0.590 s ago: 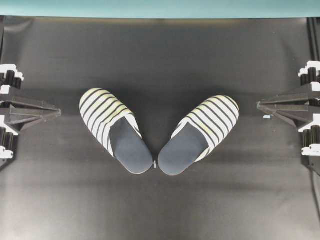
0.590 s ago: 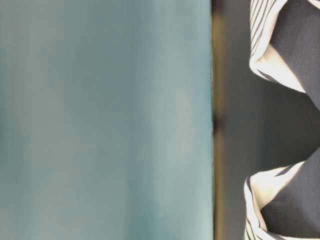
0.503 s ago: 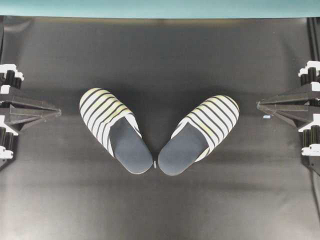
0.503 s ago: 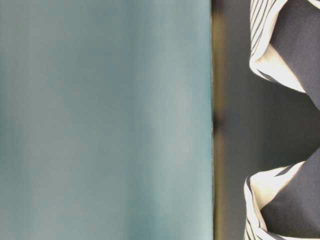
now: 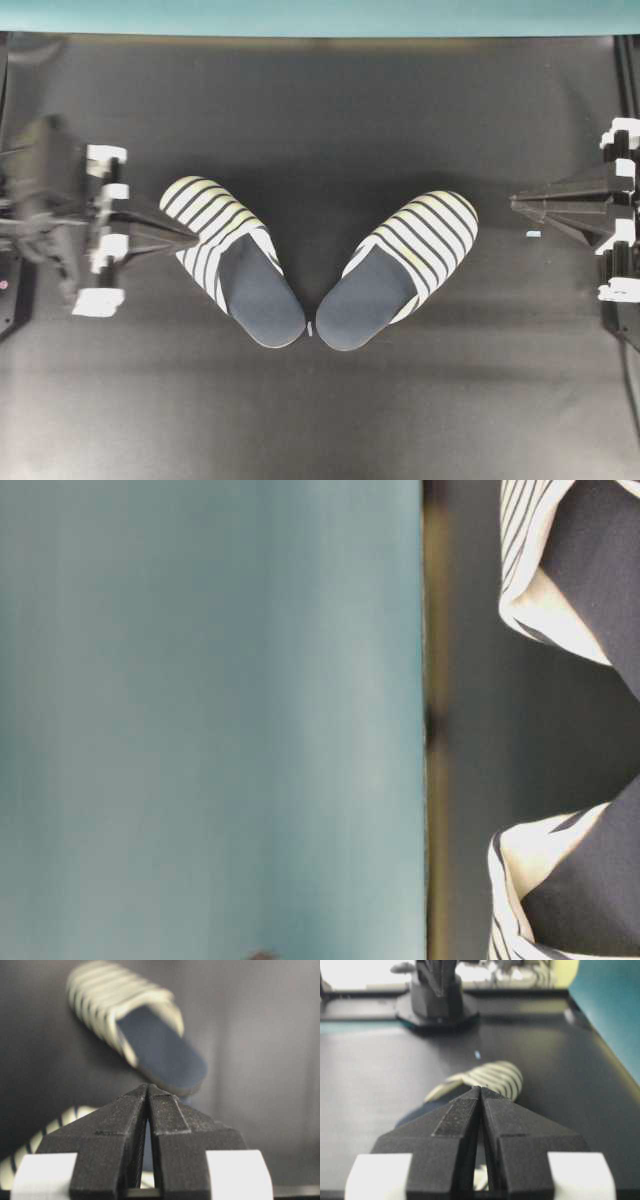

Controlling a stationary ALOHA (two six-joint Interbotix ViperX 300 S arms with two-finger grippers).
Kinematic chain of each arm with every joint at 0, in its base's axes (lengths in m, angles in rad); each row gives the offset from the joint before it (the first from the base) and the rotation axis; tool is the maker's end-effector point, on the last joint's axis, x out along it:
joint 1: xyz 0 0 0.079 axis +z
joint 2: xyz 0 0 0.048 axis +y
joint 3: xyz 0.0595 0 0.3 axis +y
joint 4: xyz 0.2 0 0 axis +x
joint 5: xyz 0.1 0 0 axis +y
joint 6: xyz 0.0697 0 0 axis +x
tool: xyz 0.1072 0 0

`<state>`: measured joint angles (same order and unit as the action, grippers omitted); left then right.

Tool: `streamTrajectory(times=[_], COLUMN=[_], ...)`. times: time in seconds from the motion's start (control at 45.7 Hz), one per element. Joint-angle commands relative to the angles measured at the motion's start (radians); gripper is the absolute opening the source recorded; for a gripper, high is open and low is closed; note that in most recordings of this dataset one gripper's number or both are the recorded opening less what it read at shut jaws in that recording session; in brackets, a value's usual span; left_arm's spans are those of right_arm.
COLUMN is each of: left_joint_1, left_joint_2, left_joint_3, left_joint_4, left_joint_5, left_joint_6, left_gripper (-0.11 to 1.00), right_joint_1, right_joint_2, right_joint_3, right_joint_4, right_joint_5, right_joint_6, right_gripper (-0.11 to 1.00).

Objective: Arrange the slippers with the left arm.
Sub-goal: 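Move the left gripper toward the left striped slipper's upper, then close the left gripper on the left slipper's striped upper edge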

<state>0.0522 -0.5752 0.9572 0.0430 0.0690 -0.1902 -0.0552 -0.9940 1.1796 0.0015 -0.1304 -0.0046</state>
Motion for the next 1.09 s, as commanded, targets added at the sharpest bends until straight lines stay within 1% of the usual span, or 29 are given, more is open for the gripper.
streamTrajectory(times=[0.0,0.087,0.109,0.197,0.328,0.415,0.481,0.525,0.612,0.634,0.7,0.787,0.831,1.071], left_joint_1=[0.02,0.029,0.031,0.035,0.046,0.055,0.069,0.075,0.083,0.081,0.081,0.078,0.077,0.081], left_joint_2=[0.074,0.138,0.161,0.233,0.318,0.365,0.394,0.41,0.448,0.459,0.485,0.52,0.537,0.603], left_joint_3=[-0.089,-0.143,-0.164,-0.225,-0.307,-0.354,-0.38,-0.393,-0.419,-0.426,-0.44,-0.453,-0.453,-0.437], left_joint_4=[0.003,0.003,0.005,0.003,0.005,0.003,0.003,0.005,0.005,0.005,0.005,0.005,0.005,0.008], left_joint_5=[0.143,0.249,0.29,0.388,0.465,0.503,0.534,0.552,0.589,0.598,0.614,0.641,0.65,0.655], left_joint_6=[-0.058,-0.091,-0.101,-0.12,-0.141,-0.155,-0.164,-0.166,-0.167,-0.167,-0.169,-0.17,-0.172,-0.167], left_gripper=[0.01,0.01,0.01,0.01,0.05,0.1,0.17,0.24,0.43,0.51,0.68,0.84,0.86,0.84], right_joint_1=[-0.009,-0.017,-0.018,-0.018,-0.018,-0.018,-0.018,-0.018,-0.018,-0.02,-0.018,-0.018,-0.02,-0.018], right_joint_2=[-0.008,-0.015,-0.015,-0.021,-0.026,-0.026,-0.031,-0.034,-0.043,-0.044,-0.054,-0.063,-0.066,-0.071], right_joint_3=[-0.026,-0.028,-0.028,-0.028,-0.028,-0.026,-0.026,-0.028,-0.028,-0.028,-0.026,-0.025,-0.021,-0.017], right_joint_4=[0.002,0.002,0.002,0.002,0.002,0.002,0.002,0.002,0.002,0.002,0.002,0.002,0.003,0.002], right_joint_5=[0.026,0.037,0.04,0.052,0.072,0.081,0.092,0.098,0.103,0.103,0.103,0.103,0.103,0.103], right_joint_6=[-0.006,0.003,0.003,0.0,0.002,0.006,0.006,0.006,0.006,0.006,0.008,0.008,0.008,0.008], right_gripper=[0.01,0.01,0.01,0.01,0.01,0.01,0.01,0.01,0.01,0.01,0.01,0.01,0.01,0.01])
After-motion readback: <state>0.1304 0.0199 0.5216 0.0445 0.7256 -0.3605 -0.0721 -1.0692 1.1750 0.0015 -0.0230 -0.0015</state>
